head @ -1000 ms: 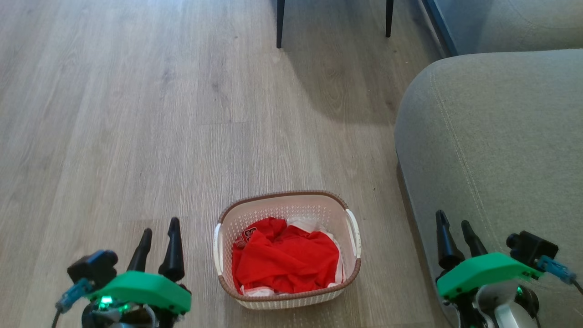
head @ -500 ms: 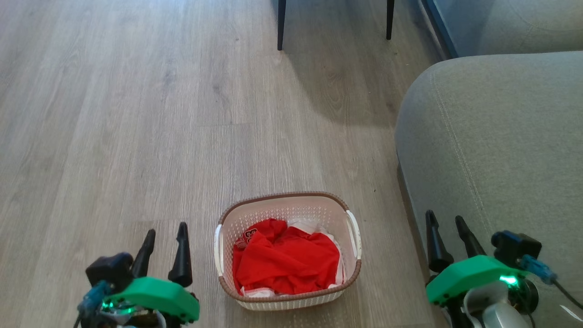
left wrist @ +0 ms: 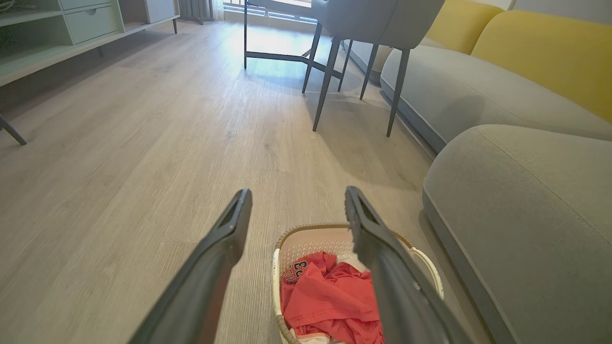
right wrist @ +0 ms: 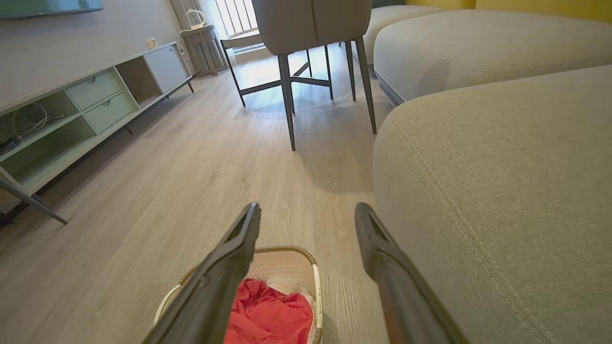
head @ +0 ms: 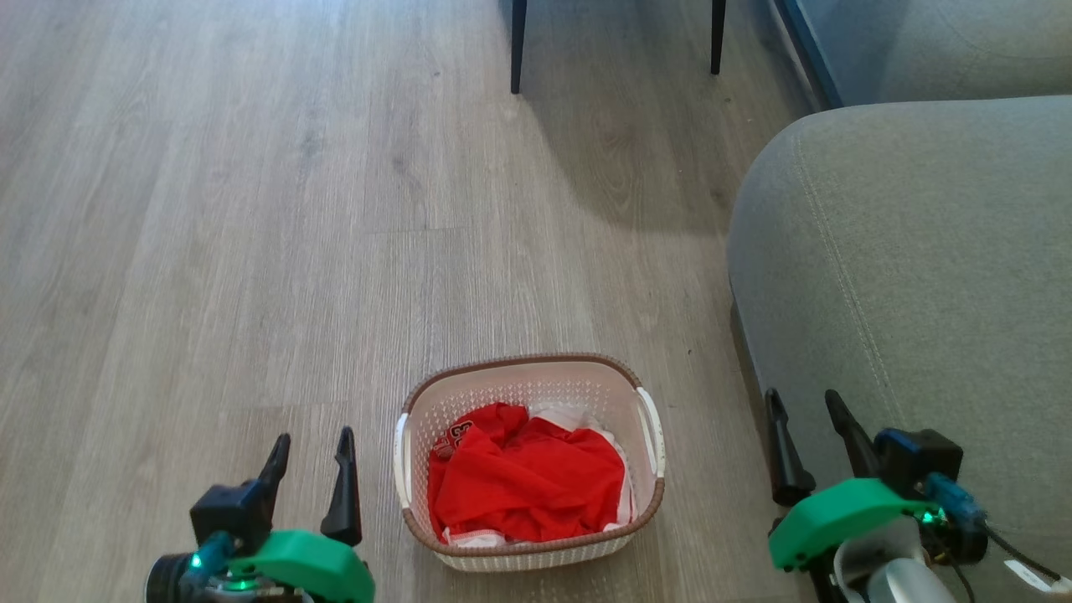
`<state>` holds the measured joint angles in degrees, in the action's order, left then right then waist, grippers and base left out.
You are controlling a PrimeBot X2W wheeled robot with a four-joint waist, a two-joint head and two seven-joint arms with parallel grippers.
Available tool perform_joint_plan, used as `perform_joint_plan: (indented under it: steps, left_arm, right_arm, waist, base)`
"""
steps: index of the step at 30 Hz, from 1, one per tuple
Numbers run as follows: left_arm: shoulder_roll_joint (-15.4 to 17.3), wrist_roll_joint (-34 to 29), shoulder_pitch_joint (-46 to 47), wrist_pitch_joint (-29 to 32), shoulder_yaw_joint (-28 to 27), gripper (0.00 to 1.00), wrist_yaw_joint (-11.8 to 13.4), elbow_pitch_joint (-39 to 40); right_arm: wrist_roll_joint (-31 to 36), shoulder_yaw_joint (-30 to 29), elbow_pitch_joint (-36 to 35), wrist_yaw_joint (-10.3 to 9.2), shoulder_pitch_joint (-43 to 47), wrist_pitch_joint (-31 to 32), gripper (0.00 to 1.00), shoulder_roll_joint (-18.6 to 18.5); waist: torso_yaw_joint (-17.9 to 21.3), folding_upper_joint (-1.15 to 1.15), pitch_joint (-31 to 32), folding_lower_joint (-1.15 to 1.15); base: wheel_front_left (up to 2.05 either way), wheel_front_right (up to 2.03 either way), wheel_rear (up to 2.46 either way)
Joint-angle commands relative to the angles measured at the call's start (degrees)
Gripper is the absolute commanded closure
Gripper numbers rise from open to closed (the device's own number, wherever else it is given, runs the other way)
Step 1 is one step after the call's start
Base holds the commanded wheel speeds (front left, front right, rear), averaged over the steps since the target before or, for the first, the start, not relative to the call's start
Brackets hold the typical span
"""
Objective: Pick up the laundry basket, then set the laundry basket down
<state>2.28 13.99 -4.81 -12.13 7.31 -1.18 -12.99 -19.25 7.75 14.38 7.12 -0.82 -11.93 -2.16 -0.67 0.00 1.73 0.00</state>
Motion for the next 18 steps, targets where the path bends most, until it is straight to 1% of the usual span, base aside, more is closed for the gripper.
perform_joint_plan:
  steps: [1, 13, 18]
  left_arm:
    - [0.6, -2.1, 1.9, -0.9, -1.0, 0.00, 0.4, 1.7]
    - [0.6, -8.9, 1.5, -2.8, -0.2, 0.00, 1.0, 1.7]
    - [0.6, -9.1, 1.5, -2.9, -0.1, 0.00, 1.1, 1.4]
  right_arm:
    - [2.0, 1.7, -1.6, 0.33, -2.9, -1.1, 0.00, -0.6]
    - [9.2, 3.2, -1.8, 0.36, -3.0, -3.0, 0.00, -0.7]
    - [9.5, 3.2, -1.6, 0.36, -3.1, -3.1, 0.00, -0.7]
  waist:
    - [0.0, 0.00, 0.0, 0.00]
    - [0.0, 0.00, 0.0, 0.00]
    - [0.0, 0.00, 0.0, 0.00]
  base:
    - [0.00, 0.00, 0.00]
    - [0.00, 0.00, 0.00]
    - [0.00, 0.00, 0.00]
